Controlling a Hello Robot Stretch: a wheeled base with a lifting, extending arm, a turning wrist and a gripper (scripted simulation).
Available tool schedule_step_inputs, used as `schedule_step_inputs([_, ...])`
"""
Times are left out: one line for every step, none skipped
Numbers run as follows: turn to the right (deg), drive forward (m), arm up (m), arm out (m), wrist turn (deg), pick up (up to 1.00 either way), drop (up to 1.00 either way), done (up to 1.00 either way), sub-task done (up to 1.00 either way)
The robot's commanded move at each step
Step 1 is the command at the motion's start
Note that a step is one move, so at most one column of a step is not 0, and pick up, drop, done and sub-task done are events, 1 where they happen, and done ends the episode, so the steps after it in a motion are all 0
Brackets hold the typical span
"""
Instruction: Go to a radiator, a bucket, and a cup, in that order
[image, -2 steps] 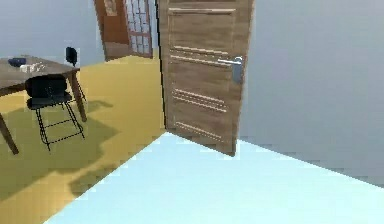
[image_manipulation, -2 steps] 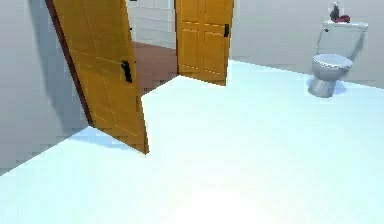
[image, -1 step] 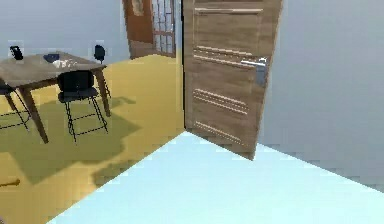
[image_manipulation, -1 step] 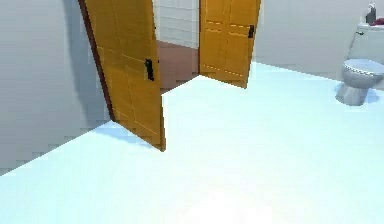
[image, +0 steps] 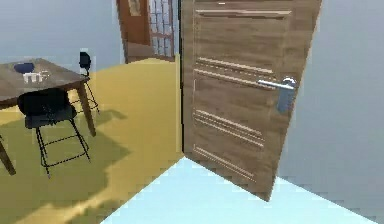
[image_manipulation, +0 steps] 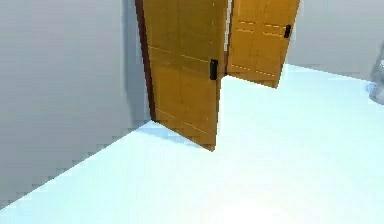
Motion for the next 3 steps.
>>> schedule_step_inputs([12.0,0.00,0.00,0.00,0.0,0.00,0.00,0.00,0.00])
schedule_step_inputs([0.0,0.45,0.00,0.00,0.0,0.00,0.00,0.00,0.00])
schedule_step_inputs([-42.0,0.00,0.00,0.00,0.0,0.00,0.00,0.00,0.00])
